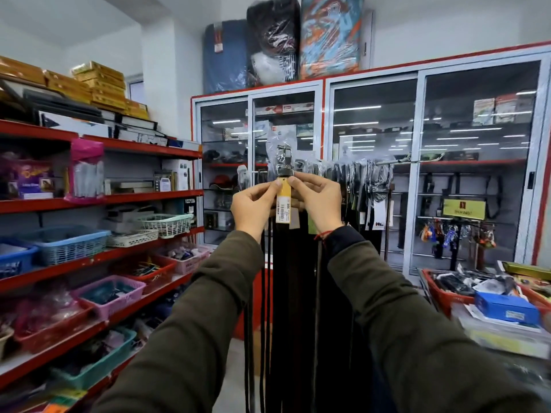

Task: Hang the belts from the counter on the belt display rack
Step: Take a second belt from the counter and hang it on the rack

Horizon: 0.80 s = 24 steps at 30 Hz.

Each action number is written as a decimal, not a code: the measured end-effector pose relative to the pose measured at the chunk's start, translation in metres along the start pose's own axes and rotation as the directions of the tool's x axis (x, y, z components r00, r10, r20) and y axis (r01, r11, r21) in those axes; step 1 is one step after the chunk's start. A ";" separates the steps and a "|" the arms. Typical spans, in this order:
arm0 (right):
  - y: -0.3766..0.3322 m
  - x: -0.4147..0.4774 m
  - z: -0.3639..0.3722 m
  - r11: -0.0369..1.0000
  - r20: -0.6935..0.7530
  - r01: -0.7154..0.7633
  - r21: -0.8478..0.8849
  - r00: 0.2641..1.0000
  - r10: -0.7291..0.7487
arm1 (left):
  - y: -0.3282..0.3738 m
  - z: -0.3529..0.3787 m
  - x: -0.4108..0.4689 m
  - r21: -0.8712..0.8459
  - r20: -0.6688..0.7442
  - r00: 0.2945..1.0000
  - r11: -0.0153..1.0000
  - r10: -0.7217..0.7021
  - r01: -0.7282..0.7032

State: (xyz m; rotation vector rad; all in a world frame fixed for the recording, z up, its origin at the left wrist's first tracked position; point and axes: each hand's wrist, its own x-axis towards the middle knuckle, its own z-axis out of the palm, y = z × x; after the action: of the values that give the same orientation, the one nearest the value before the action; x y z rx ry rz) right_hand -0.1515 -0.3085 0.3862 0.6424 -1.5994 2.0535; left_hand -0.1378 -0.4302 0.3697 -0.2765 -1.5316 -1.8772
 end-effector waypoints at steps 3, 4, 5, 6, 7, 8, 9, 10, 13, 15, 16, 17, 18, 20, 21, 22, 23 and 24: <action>0.009 0.003 0.000 1.000 -0.058 -0.014 -0.006 0.998 0.014 | -0.004 -0.001 0.004 -0.039 0.044 0.997 0.997 -0.070 0.072; 0.012 0.003 0.000 1.000 -0.077 -0.021 -0.011 0.997 0.020 | -0.006 -0.001 0.004 -0.045 0.057 0.994 0.994 -0.097 0.100; 0.015 0.004 0.000 0.999 -0.089 -0.027 -0.019 0.996 0.025 | -0.007 -0.001 0.005 -0.048 0.068 0.990 0.991 -0.121 0.124; 0.018 0.005 0.000 0.999 -0.099 -0.032 -0.031 0.995 0.029 | -0.010 0.000 0.005 -0.051 0.076 0.987 0.988 -0.143 0.147; 0.020 0.007 -0.001 0.998 -0.102 -0.037 -0.045 0.994 0.032 | -0.012 0.001 0.007 -0.049 0.083 0.984 0.985 -0.160 0.164; 0.022 0.009 -0.002 0.997 -0.101 -0.041 -0.062 0.994 0.035 | -0.014 0.003 0.008 -0.038 0.086 0.982 0.984 -0.169 0.173; 0.025 0.011 -0.004 0.996 -0.097 -0.042 -0.084 0.995 0.034 | -0.017 0.005 0.010 -0.016 0.081 0.982 0.985 -0.170 0.172; 0.028 0.013 -0.006 0.992 -0.089 -0.037 -0.117 0.996 0.027 | -0.021 0.007 0.011 0.016 0.070 0.985 0.988 -0.156 0.156; 0.037 0.011 -0.013 0.947 -0.079 0.027 -0.320 0.995 -0.055 | -0.033 0.018 0.004 0.231 0.042 0.999 0.973 -0.023 0.013; 0.043 0.002 -0.022 0.903 -0.080 0.103 -0.417 0.986 -0.149 | -0.041 0.024 -0.010 0.362 0.037 0.993 0.924 0.113 -0.119; 0.047 -0.004 -0.029 0.878 -0.077 0.146 -0.455 0.976 -0.202 | -0.048 0.029 -0.019 0.406 0.034 0.982 0.896 0.184 -0.182; 0.051 -0.010 -0.037 0.844 -0.071 0.190 -0.501 0.963 -0.259 | -0.055 0.033 -0.027 0.450 0.040 0.968 0.860 0.248 -0.239; 0.056 -0.017 -0.047 0.804 -0.061 0.224 -0.550 0.950 -0.307 | -0.064 0.039 -0.037 0.511 0.057 0.952 0.810 0.302 -0.288; 0.066 -0.032 -0.071 0.732 -0.033 0.264 -0.628 0.931 -0.364 | -0.085 0.049 -0.058 0.671 0.110 0.916 0.651 0.387 -0.355; 0.072 -0.041 -0.085 0.698 -0.022 0.272 -0.662 0.924 -0.381 | -0.095 0.055 -0.070 0.726 0.150 0.900 0.572 0.409 -0.381; 0.077 -0.050 -0.099 0.664 -0.014 0.274 -0.695 0.919 -0.394 | -0.106 0.060 -0.082 0.753 0.199 0.887 0.514 0.417 -0.411; 0.084 -0.059 -0.115 0.627 -0.008 0.269 -0.731 0.916 -0.402 | -0.118 0.067 -0.095 0.756 0.252 0.877 0.482 0.408 -0.442; 0.090 -0.070 -0.132 0.587 -0.004 0.255 -0.769 0.915 -0.403 | -0.130 0.073 -0.109 0.749 0.302 0.872 0.471 0.385 -0.467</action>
State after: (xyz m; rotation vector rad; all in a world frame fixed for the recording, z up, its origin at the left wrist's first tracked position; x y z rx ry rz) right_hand -0.1625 -0.2050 0.2461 0.3721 -1.8481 0.9680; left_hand -0.1570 -0.3130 0.2280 -0.2796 -1.9860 -0.6368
